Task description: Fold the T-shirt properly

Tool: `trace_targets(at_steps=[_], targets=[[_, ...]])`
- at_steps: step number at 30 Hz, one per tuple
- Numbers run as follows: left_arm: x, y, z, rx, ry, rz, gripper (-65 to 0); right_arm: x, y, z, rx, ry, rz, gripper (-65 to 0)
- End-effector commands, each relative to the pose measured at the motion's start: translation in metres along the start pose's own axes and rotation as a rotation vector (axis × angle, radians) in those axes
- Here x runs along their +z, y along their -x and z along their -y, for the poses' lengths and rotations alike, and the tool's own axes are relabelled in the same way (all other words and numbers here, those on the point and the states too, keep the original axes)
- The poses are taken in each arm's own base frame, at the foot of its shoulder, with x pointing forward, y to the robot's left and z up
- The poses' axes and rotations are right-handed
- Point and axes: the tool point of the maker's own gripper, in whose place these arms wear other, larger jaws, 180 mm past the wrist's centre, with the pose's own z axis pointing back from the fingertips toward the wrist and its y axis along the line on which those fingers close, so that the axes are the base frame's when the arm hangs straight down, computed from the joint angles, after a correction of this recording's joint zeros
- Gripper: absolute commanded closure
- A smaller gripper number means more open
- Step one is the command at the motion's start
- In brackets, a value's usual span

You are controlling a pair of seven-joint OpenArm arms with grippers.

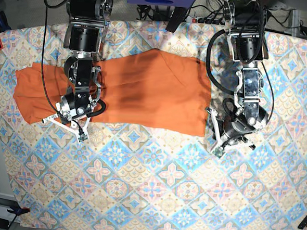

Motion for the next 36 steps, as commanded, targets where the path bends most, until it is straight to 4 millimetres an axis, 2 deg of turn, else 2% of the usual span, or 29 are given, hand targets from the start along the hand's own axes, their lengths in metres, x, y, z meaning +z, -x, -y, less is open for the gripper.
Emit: trace_targets(at_steps=[1,4,6,10,16,18,22,24,29,32,34,36], targets=[[-0.001,-0.016,-0.006,0.009,-0.006,0.037,-7.3,0.006,-0.020,0.018,-0.031,0.039,0.044,0.0],[-0.014,-0.011,0.000,0.025,0.034,0.002,-7.3,0.007,-0.024,0.021,-0.046,0.039,0.044,-0.2],[-0.016,-0.009,0.003,0.031,0.046,0.001,-7.3,0.007,-0.024,0.021,-0.045,0.039,0.045,-0.2],[-0.019,0.000,0.024,0.019,0.081,-0.052,-7.7,0.006,-0.022,0.021,-0.046,0.038,0.040,-0.2],[-0.002,0.003,0.006,0.012,0.020,-0.117,-8.5,0.004,-0.015,0.016,-0.039,0.032,0.028,-0.2],[0.004,0.006,-0.006,0.041,-0.008,-0.122,-12.5,0.004,-0.016,0.016,-0.037,0.032,0.028,-0.2],[0.006,0.011,-0.016,0.076,-0.029,-0.124,-28.5,0.004,-0.014,0.015,-0.035,0.031,0.025,-0.2],[0.007,0.013,-0.017,0.081,-0.032,-0.126,-33.4,0.004,-0.014,0.014,-0.035,0.030,0.024,-0.2],[0.004,0.014,-0.012,0.076,-0.018,-0.133,-35.0,0.003,-0.009,0.011,-0.031,0.025,0.015,-0.2],[-0.010,0.025,0.007,0.067,0.047,-0.179,-35.0,0.002,-0.007,0.010,-0.029,0.024,0.013,-0.2],[-0.018,0.024,0.011,0.077,0.075,-0.192,-35.0,0.001,-0.002,0.007,-0.024,0.020,0.002,-0.2],[-0.025,0.027,0.025,0.113,0.131,-0.193,-35.0,0.001,-0.001,0.007,-0.023,0.021,0.000,-0.2]])
